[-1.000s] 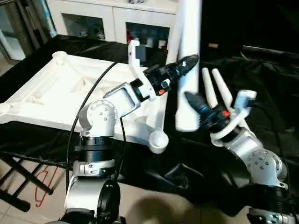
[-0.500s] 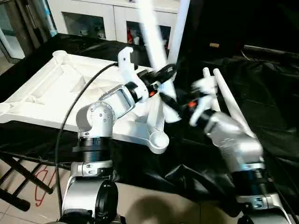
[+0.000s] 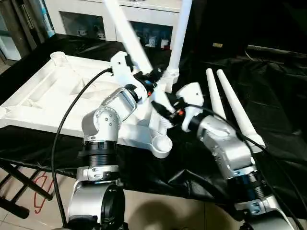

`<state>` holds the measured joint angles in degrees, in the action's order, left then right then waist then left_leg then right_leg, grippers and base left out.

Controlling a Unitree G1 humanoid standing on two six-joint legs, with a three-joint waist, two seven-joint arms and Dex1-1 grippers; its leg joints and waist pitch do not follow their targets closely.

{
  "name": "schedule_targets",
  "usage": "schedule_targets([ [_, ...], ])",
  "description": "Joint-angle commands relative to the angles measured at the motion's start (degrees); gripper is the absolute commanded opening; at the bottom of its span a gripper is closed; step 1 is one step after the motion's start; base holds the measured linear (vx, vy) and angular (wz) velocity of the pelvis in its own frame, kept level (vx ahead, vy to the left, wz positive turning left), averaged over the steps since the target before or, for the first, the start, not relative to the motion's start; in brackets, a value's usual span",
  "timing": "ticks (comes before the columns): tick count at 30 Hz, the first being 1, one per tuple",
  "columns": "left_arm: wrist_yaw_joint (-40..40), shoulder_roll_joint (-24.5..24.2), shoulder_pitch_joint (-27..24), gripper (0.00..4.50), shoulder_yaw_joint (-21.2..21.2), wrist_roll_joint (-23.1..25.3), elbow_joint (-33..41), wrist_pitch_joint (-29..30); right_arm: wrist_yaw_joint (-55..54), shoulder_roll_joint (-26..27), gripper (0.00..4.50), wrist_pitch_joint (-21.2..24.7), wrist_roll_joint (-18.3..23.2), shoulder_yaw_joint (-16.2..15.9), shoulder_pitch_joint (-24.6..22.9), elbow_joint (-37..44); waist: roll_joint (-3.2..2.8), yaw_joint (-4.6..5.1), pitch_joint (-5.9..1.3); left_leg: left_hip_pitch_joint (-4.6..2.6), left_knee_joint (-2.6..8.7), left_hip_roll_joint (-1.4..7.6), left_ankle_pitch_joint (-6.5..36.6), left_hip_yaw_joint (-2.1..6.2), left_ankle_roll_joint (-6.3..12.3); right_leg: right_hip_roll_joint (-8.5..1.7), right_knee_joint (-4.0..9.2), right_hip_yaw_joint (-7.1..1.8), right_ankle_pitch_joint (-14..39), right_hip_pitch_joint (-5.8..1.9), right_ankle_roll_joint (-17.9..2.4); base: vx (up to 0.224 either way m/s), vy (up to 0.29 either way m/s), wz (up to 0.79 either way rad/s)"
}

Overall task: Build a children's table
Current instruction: Pick table leg

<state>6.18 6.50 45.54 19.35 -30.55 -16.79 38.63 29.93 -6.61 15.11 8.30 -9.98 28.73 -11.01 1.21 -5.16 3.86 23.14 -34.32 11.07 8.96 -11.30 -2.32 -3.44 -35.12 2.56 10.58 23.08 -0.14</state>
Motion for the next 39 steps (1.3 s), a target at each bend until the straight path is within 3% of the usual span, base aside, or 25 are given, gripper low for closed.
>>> schedule_targets([
  [1,-0.83,0.48,1.97,2.10,-0.45,-0.21,-0.13,-1.10,0.11,0.09,1.91,-0.35,-0.84,-1.03,0.17,0.51,0.19,0.01,-4.66,-1.90,3.52,2.09,8.88,1.23,1.27,-4.19,3.71,-2.28,5.35,-2.81,-10.82,0.000,0.000,0.00],
  [6,0.17,0.18,1.78,1.91,-1.40,0.06,0.14,-2.08,0.03,-0.13,1.91,0.17,-0.74,-0.88,0.48,-0.43,0.20,0.02,-4.74,-1.89,3.41,2.01,7.98,1.17,1.58,-4.14,3.49,-2.26,3.38,-2.86,-11.34,0.000,0.000,0.00],
  [8,0.80,0.10,1.72,1.91,-1.66,-0.06,0.29,-2.04,0.55,0.08,2.47,0.92,0.24,-0.30,0.45,-0.45,0.18,0.03,-4.72,-1.88,3.40,1.98,8.29,1.14,1.91,-4.17,3.54,-2.29,3.54,-2.90,-11.48,0.000,0.000,0.00],
  [10,1.78,-0.09,1.70,1.90,-2.04,-0.21,0.40,-1.92,0.92,0.23,2.63,1.40,1.18,0.41,0.57,-0.45,0.07,0.00,-4.75,-1.94,3.41,2.08,8.31,1.19,1.96,-4.18,3.49,-2.28,3.46,-2.88,-11.66,0.000,0.000,0.00],
  [11,3.49,-0.67,1.58,1.90,-2.98,-0.12,0.58,-1.79,2.05,0.39,2.70,2.90,3.24,1.55,0.65,-0.02,0.13,0.03,-4.69,-1.91,3.45,2.02,8.51,1.17,2.12,-4.13,3.54,-2.27,3.56,-2.91,-11.70,0.000,0.000,0.00],
  [12,7.47,-2.39,1.32,1.90,-5.30,0.20,1.01,-1.15,4.80,-0.38,2.94,6.06,6.59,2.93,0.89,1.02,-0.39,-0.12,-4.74,-2.05,3.45,1.97,8.53,1.30,2.33,-4.12,3.52,-2.23,3.70,-2.90,-11.64,0.000,0.000,0.00],
  [13,7.47,-2.39,1.32,1.90,-5.30,0.20,1.01,-1.15,4.80,-0.38,2.94,6.06,6.59,2.93,0.89,1.02,-0.22,0.00,-4.73,-2.02,3.50,2.07,8.66,1.25,2.43,-4.04,3.59,-2.28,3.78,-2.89,-11.54,0.000,0.000,0.00],
  [14,13.19,-4.79,1.04,1.89,-7.89,-0.31,1.84,0.44,10.00,-2.74,3.03,9.84,10.69,4.06,0.93,2.61,-0.30,-0.09,-4.71,-2.20,3.50,2.04,8.79,1.24,2.36,-3.98,3.61,-2.21,3.51,-2.92,-11.78,0.000,0.000,0.00],
  [17,21.80,-8.49,0.98,1.89,-11.11,-2.07,2.73,3.64,19.35,-7.57,3.07,15.51,16.58,4.71,0.76,4.83,-0.42,-0.45,-4.78,-2.19,3.38,2.11,7.98,1.25,2.35,-3.99,3.13,-2.19,1.60,-3.02,-12.56,0.000,0.000,0.00],
  [18,21.80,-8.49,0.98,1.89,-11.11,-2.07,2.73,3.64,19.35,-7.57,3.07,15.51,16.58,4.71,0.76,4.83,-0.32,-0.46,-4.79,-2.11,3.40,2.17,7.87,1.17,2.27,-4.08,3.10,-2.22,1.33,-3.12,-12.81,0.000,0.000,0.00],
  [19,25.57,-9.99,0.99,1.89,-12.36,-3.03,3.17,4.89,23.15,-9.59,3.07,18.23,19.10,4.72,0.61,5.76,-0.32,-0.37,-4.74,-1.91,3.36,2.16,7.63,1.17,2.10,-4.20,3.06,-2.25,0.99,-3.09,-13.30,0.000,0.000,0.00],
  [20,28.47,-11.14,1.08,1.89,-13.25,-3.74,3.41,5.82,25.79,-10.93,3.07,19.92,20.77,4.78,0.61,6.26,-0.22,-0.54,-4.80,-2.19,3.27,1.98,8.22,1.13,2.22,-4.24,3.22,-2.17,2.29,-3.24,-13.62,0.000,0.000,0.00],
  [24,37.01,-14.04,1.23,1.89,-15.12,-6.90,4.96,8.23,29.28,-12.21,3.07,23.83,24.64,5.94,1.36,6.20,-0.19,-0.56,-4.76,-2.06,3.30,2.02,8.63,1.14,1.41,-4.42,3.31,-2.18,5.16,-3.15,-13.81,0.000,0.000,0.00],
  [30,45.32,-16.32,1.16,1.89,-16.76,-10.98,7.62,11.23,33.24,-14.90,3.07,25.73,24.64,2.92,1.01,6.96,-0.25,-0.49,-4.64,-2.16,3.38,2.13,9.36,1.08,0.35,-4.29,3.34,-2.17,6.48,-2.99,-13.79,0.000,0.000,0.00],
  [39,47.61,-16.85,1.10,1.89,-16.87,-11.83,7.20,11.49,32.03,-13.96,2.22,26.46,24.31,2.31,0.78,5.93,-0.28,-0.56,-4.70,-2.22,3.44,2.13,9.97,1.19,-0.50,-4.31,3.56,-2.16,8.82,-2.80,-12.62,0.000,0.000,0.00],
])
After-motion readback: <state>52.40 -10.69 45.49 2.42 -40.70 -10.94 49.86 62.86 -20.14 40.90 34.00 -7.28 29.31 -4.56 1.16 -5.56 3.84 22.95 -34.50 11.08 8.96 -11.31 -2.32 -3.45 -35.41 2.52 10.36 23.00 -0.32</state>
